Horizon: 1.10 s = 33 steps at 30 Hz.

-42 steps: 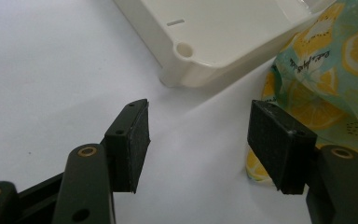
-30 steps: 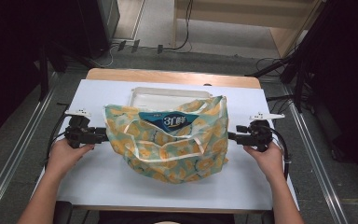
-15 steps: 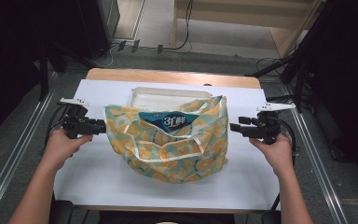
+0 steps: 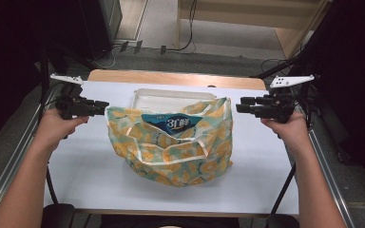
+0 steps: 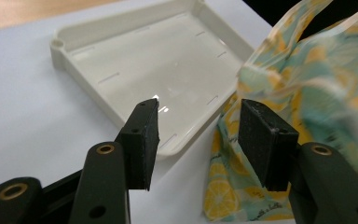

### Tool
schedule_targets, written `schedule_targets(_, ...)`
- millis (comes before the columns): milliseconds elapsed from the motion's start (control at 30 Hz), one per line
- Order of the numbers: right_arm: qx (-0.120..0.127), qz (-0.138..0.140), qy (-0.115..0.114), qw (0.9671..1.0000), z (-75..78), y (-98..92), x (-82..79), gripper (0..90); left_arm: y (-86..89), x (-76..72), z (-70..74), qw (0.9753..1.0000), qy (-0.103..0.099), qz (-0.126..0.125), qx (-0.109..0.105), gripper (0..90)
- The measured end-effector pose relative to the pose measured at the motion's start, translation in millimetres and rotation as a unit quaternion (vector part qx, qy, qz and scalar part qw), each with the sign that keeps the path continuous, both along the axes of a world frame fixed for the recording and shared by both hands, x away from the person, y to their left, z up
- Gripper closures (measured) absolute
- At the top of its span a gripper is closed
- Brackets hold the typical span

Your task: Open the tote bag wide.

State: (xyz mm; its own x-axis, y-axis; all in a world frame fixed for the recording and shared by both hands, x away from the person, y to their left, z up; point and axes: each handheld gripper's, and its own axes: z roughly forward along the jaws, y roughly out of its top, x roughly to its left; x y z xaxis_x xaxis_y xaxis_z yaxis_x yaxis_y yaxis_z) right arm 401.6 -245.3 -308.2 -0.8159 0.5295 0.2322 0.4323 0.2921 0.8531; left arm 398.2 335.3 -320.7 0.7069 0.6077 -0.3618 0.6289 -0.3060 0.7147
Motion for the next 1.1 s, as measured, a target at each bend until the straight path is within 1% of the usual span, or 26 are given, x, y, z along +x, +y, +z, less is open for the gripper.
schedule_targets(33, 0.002, 0.002, -0.002, 1.0, 5.3, 1.1, 0.1, 59.6, -0.6, 0.4, 7.8, 1.0, -0.006, -0.003, 0.0, 48.8)
schedule_targets(67, 0.002, 0.006, -0.007, 1.0, 14.7, 2.9, -0.3, 61.1, -1.1, 0.7, 14.3, 0.9999, -0.009, -0.007, 0.002, 48.8)
schedule_targets(100, 0.003, 0.008, -0.013, 0.9999, 29.7, 6.4, -1.5, 63.8, -1.9, 0.4, 25.6, 0.9998, -0.016, -0.012, 0.002, 48.8)
schedule_targets(133, 0.003, 0.008, -0.013, 0.9999, 29.7, 6.4, -1.5, 63.8, -1.9, 0.4, 25.6, 0.9998, -0.016, -0.012, 0.002, 48.8)
schedule_targets(167, 0.005, 0.009, -0.015, 0.9998, 35.2, 7.6, -1.9, 64.5, -2.9, 0.1, 33.0, 0.9997, -0.02, -0.016, 0.003, 48.8)
schedule_targets(200, 0.008, 0.01, -0.02, 0.9997, 50.0, 11.7, -3.3, 66.4, -4.0, -0.3, 38.3, 0.9995, -0.023, -0.019, 0.005, 48.7)
schedule_targets(233, 0.008, 0.01, -0.02, 0.9997, 50.0, 11.7, -3.3, 66.4, -4.9, -0.7, 42.1, 0.9995, -0.024, -0.022, 0.005, 48.7)
schedule_targets(267, 0.008, 0.011, -0.022, 0.9997, 54.6, 13.1, -3.8, 67.0, -6.8, -1.6, 48.0, 0.9993, -0.025, -0.026, 0.003, 48.7)
schedule_targets(300, 0.01, 0.011, -0.022, 0.9996, 61.7, 15.5, -5.1, 69.4, -8.2, -2.2, 51.2, 0.9993, -0.026, -0.028, 0.002, 48.7)
schedule_targets(333, 0.011, 0.012, -0.021, 0.9996, 66.1, 17.1, -5.8, 71.2, -11.3, -3.7, 56.5, 0.9989, -0.03, -0.035, 0.002, 48.6)
schedule_targets(367, 0.014, 0.013, -0.025, 0.9995, 73.1, 19.9, -8.1, 72.5, -14.5, -5.9, 60.6, 0.9986, -0.033, -0.04, -0.001, 48.6)
schedule_targets(433, 0.02, 0.022, -0.024, 0.9993, 83.2, 25.4, -11.0, 73.8, -21.1, -9.9, 67.4, 0.9978, -0.037, -0.055, -0.01, 48.6)
schedule_targets(467, 0.022, 0.032, -0.024, 0.999, 92.1, 32.7, -14.4, 73.5, -24.7, -11.9, 69.9, 0.9973, -0.038, -0.06, -0.014, 48.6)
schedule_targets(500, 0.022, 0.032, -0.024, 0.999, 92.1, 32.7, -14.4, 73.5, -27.4, -13.5, 71.7, 0.9972, -0.038, -0.062, -0.015, 48.6)
schedule_targets(567, 0.022, 0.042, -0.024, 0.9986, 99.8, 40.4, -18.9, 72.7, -34.5, -18.1, 74.9, 0.9966, -0.039, -0.071, -0.012, 48.5)
schedule_targets(600, 0.021, 0.043, -0.022, 0.9986, 103.1, 44.7, -21.3, 72.1, -36.7, -19.5, 75.3, 0.9965, -0.039, -0.073, -0.011, 48.3)
schedule_targets(633, 0.009, 0.042, -0.024, 0.9988, 107.7, 53.4, -26.5, 70.4, -40.2, -21.6, 75.7, 0.9963, -0.038, -0.076, -0.009, 47.4)
schedule_targets(667, 0.009, 0.042, -0.024, 0.9988, 107.7, 53.4, -26.5, 70.4, -42.2, -22.9, 75.8, 0.996, -0.037, -0.08, -0.012, 47.4)
schedule_targets(700, 0.0, 0.047, -0.028, 0.9985, 110.1, 61.2, -32.4, 70.2, -47.9, -26.8, 75.9, 0.9953, -0.037, -0.089, -0.013, 46.5)
schedule_targets(833, -0.008, 0.055, -0.033, 0.9979, 110.0, 68.4, -38.9, 69.4, -57.7, -32.9, 73.9, 0.9943, -0.037, -0.1, -0.006, 45.4)
schedule_targets(867, -0.008, 0.061, -0.03, 0.9976, 106.9, 70.6, -41.3, 69.1, -60.1, -34.5, 72.7, 0.9939, -0.036, -0.104, -0.008, 44.6)
schedule_targets(900, -0.008, 0.061, -0.03, 0.9976, 106.9, 70.6, -41.3, 69.1, -62.5, -36.2, 71.3, 0.9936, -0.034, -0.108, -0.008, 44.6)
schedule_targets(967, -0.009, 0.068, -0.026, 0.9973, 102.9, 71.2, -43.3, 68.8, -68.1, -39.5, 67.5, 0.9925, -0.034, -0.117, -0.003, 43.7)
schedule_targets(1100, -0.02, 0.082, -0.033, 0.9959, 96.6, 74.2, -49.1, 64.1, -78.3, -44.2, 59.5, 0.9907, -0.033, -0.132, 0.004, 40.3)
